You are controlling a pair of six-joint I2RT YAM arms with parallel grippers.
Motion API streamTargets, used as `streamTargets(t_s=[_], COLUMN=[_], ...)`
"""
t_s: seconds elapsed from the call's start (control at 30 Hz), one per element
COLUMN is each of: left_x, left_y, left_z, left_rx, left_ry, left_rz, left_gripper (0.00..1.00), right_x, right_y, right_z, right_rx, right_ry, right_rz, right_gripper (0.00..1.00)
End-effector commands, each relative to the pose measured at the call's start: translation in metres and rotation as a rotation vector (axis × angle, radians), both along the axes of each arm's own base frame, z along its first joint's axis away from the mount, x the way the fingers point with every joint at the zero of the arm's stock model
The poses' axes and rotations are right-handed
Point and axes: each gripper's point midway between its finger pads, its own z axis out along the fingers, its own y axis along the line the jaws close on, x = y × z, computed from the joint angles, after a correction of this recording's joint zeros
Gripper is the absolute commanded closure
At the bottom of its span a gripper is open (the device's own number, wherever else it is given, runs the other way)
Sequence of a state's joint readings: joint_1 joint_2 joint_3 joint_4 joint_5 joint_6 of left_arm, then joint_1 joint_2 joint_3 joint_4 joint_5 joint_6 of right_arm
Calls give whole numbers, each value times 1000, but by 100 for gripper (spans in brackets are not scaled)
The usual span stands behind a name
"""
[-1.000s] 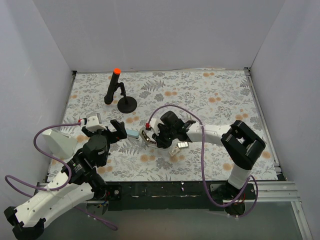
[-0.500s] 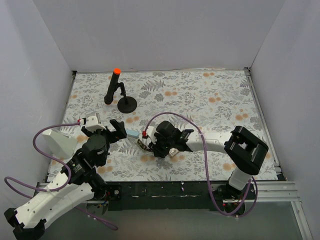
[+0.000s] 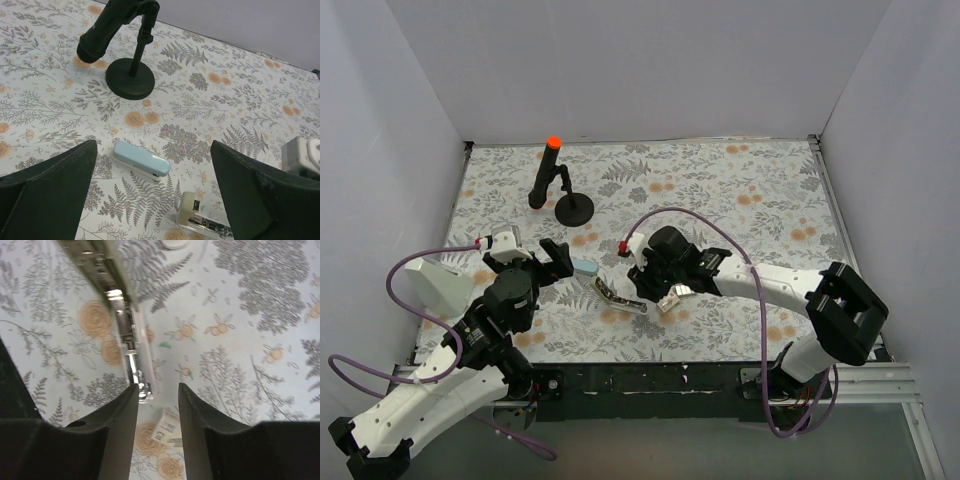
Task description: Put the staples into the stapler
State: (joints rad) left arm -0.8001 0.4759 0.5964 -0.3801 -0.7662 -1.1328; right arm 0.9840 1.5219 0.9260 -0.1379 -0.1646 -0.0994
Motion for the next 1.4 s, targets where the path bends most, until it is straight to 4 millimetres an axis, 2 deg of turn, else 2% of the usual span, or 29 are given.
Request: streamTargets(t_s=[0.0,0.17,0.3,0.43,0.57,0.83,0.93,1.03,1.13,1.2,1.37], left_x=[1,1,1,2,3,4,5,6,7,6,5], left_y=[1,2,0,-1,-1,-2,-3,-3,-3,-1,-1], left_z=[0,0,-1,-1,0,2,2,2,4,5,7], left_rx=[-3,-4,-2,-2,-9,-24,-30,-37,-44,-49,-60], left_ry=[-8,-10,-5,-5,-8,-13,-14,-17,-22,-25,-34], left_rz=[2,4,-4,-7,-10,-21,-30,-33,-37,-32,-38], left_gripper=[2,2,2,2,2,2,2,2,2,2,2], right_x=[33,38,28,15,-2,-30,-24,0,23,31,41], right_y=[-17,-26,-32,-43,-57,-83,-83,-88,-105,-109,-102], right_z=[6,-17,-37,-46,-49,-35,-17,0,-3,-8,-18], right_rx=[-27,-89,-134,-169,-210,-271,-232,-198,-193,-192,-192], right_ry=[14,54,112,162,215,275,235,177,206,228,251], right_rz=[-133,-162,-159,-154,-146,-133,-164,-291,-443,-502,-528], right_gripper=[57,61,62,62,63,63,63,62,61,61,60])
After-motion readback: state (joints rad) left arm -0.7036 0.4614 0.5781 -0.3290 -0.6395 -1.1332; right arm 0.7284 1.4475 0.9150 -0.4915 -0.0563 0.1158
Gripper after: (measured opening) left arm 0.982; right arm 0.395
